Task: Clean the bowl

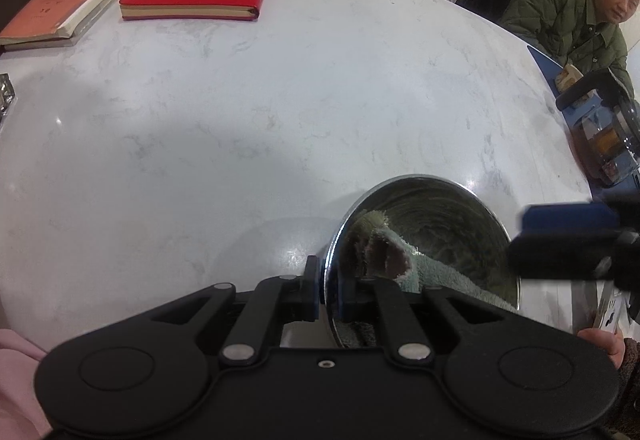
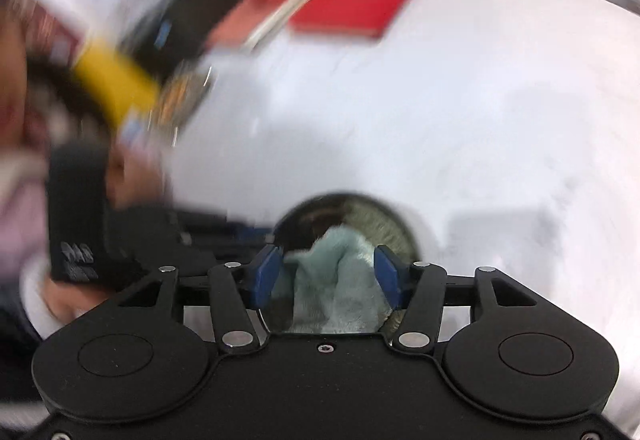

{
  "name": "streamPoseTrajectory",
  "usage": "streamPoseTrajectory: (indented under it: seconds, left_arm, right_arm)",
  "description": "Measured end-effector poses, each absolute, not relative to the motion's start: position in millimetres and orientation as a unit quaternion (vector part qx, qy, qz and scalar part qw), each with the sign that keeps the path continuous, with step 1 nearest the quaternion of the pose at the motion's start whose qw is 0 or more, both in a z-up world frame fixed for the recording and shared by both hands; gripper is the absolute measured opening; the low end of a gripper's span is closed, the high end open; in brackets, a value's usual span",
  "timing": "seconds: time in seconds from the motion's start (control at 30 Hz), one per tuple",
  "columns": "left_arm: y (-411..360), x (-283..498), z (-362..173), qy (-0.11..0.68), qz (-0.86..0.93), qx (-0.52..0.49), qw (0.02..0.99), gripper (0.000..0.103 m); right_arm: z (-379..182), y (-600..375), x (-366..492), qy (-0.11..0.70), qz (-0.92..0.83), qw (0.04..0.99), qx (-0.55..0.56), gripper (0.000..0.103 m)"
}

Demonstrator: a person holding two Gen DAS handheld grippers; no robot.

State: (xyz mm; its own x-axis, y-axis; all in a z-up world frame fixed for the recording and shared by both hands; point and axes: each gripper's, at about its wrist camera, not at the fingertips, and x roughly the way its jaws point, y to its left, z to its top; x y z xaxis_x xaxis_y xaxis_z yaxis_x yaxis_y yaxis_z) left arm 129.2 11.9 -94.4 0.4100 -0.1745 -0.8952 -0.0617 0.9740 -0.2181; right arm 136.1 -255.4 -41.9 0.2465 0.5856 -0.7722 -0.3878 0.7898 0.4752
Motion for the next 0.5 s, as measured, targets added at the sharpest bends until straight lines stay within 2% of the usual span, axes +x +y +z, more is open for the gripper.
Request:
streamPoseTrajectory:
  seconds: [0.17,0.27,0.3,0.37,0.43,0.47,0.5]
  left_arm:
    - [14,130,-95,0.542,-0.032,-0.114,0.832,0.01]
    - [15,130,-95,0.541,-0.031,-0.115,0.832,0.01]
    - [14,129,-95,0.541,-0.03,-0.112,0.833,0.01]
    - [14,128,-94,0.544,-0.033,-0.107,0.832,0.008]
    - [14,126,-94,0.547,-0.036,-0.105,0.83,0.008]
    - [15,125,-93,0.548,-0.038,-0.106,0.829,0.008]
    - [15,123,-93,0.55,-0.039,-0.106,0.828,0.008]
  right_arm:
    - [-92,-256,147,0.565,0.233,0.771,0.177,0.053]
    - [-124,-227,158,0.582,0.228,0.758,0.187,0.043]
    - [-133,-217,159,0.586,0.23,0.757,0.178,0.036]
    - [-127,-242,141,0.588,0.235,0.758,0.159,0.026]
    - [-125,-256,135,0.586,0.242,0.759,0.145,0.024]
    - [-123,-257,135,0.586,0.248,0.76,0.131,0.018]
    - [-114,-260,135,0.585,0.256,0.761,0.113,0.016]
